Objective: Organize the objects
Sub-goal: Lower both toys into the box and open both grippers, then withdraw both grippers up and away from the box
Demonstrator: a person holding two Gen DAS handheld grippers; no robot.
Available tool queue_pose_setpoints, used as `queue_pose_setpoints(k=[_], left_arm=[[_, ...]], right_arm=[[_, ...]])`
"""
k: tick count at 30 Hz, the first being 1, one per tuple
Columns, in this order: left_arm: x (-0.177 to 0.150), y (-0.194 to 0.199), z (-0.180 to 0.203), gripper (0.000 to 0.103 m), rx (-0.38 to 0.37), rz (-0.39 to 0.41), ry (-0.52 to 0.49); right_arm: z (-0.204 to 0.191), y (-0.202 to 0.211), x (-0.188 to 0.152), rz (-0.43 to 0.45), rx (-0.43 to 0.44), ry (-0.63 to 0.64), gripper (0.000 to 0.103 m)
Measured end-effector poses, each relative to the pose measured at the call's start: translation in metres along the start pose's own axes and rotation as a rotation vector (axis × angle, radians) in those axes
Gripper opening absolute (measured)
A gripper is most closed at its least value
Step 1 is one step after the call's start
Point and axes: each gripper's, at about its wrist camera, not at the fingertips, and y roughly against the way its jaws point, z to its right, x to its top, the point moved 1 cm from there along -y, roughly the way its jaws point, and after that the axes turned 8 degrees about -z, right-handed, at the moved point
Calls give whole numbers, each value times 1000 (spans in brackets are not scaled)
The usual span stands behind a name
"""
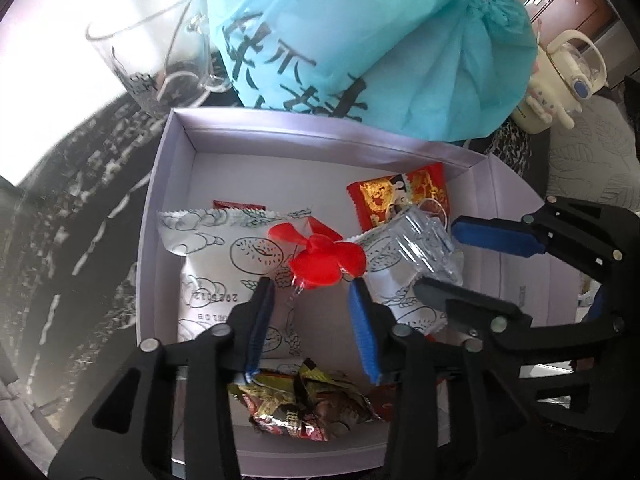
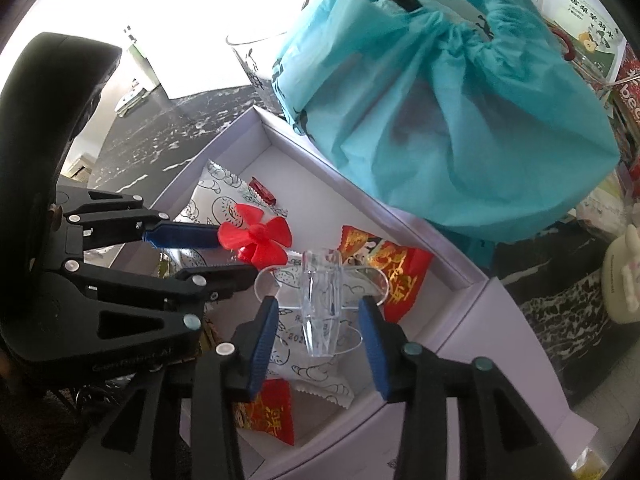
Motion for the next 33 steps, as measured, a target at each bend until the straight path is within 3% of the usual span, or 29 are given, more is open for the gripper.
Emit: queue_pose_setpoints(k=[10, 12, 16, 24, 29, 33], left_arm=[[-15, 18, -16, 60, 63, 34, 47], [6, 22, -18, 62, 66, 39, 58], [10, 17, -15, 63, 67, 46, 84], [-17, 43, -7, 65, 47, 112, 106], [-33, 59, -8, 79, 70, 170, 81], [-45, 67, -7, 81, 78, 182, 48]], right_arm=[[11, 11, -3, 26, 15, 27, 44], [13, 13, -1, 30, 19, 31, 44], [2, 17, -1, 39, 21, 31, 44], [-6, 28, 0, 101, -10, -15, 53], [-20, 50, -15, 157, -59, -52, 57], [-32, 64, -28, 197, -92, -104, 61]])
